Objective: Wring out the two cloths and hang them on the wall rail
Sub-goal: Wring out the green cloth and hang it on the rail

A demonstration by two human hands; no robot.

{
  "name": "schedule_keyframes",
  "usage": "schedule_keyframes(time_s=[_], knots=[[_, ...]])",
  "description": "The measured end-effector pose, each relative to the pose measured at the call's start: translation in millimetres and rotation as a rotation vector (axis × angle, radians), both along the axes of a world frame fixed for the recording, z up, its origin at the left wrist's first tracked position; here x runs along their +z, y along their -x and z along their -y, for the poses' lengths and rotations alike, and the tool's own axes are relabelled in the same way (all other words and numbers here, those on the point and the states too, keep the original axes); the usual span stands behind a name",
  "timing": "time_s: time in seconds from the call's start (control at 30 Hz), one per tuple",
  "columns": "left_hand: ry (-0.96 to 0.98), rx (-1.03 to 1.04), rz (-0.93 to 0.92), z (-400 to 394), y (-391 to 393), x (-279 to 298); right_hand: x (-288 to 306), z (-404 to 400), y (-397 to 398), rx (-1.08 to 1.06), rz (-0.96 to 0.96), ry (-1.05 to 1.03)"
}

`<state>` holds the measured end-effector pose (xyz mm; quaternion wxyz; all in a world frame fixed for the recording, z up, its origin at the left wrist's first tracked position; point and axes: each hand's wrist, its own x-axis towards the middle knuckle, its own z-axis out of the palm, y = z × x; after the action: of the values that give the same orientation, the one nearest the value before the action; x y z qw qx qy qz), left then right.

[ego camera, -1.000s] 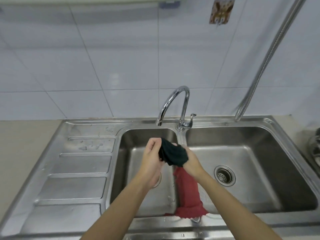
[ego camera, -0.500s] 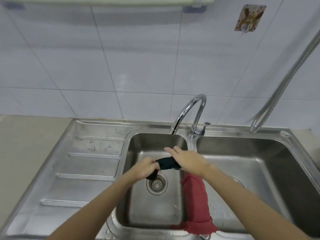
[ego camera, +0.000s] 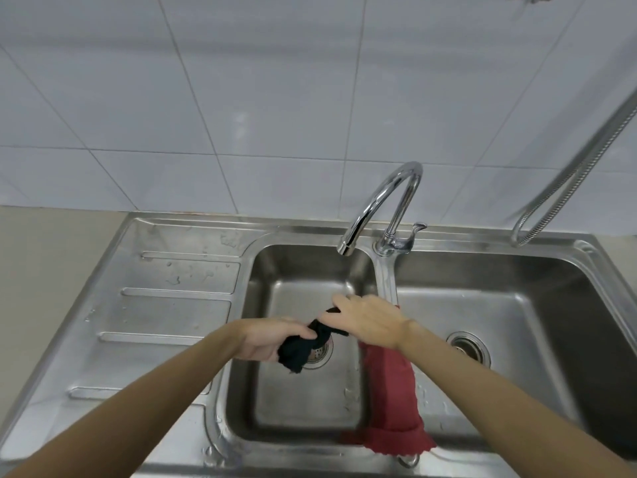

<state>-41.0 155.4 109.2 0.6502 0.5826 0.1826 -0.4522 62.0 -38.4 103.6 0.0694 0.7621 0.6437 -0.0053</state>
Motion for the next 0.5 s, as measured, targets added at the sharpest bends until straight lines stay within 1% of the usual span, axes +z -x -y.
schedule_keyframes(time_s=[0.03, 0.07, 0.17, 0.23, 0.3, 0.43, 0.5], knots=[[-0.048, -0.053, 0.064, 6, 0, 0, -1, -1, 0, -0.007, -0.035, 0.023], [-0.135, -0.126, 0.164, 12, -1, -1, -1, -1, 0, -0.018, -0.060, 0.050], [-0.563, -0.319, 0.573, 21, -8, -8, -7, -2, 6, -0.119, -0.150, 0.027], [-0.864, -0.373, 0.777, 25, -9, -15, -4, -8, 12, -0.293, -0.240, 0.025], [-1.059, -0.339, 0.864, 29, -8, -20, 2, -16, 16, -0.489, -0.398, 0.023], [-1.332, -0.213, 0.938, 36, -4, -26, 5, -30, 23, -0.779, -0.864, -0.057], [-1.433, -0.189, 0.932, 37, -1, -30, 4, -35, 25, -0.863, -0.961, -0.098]])
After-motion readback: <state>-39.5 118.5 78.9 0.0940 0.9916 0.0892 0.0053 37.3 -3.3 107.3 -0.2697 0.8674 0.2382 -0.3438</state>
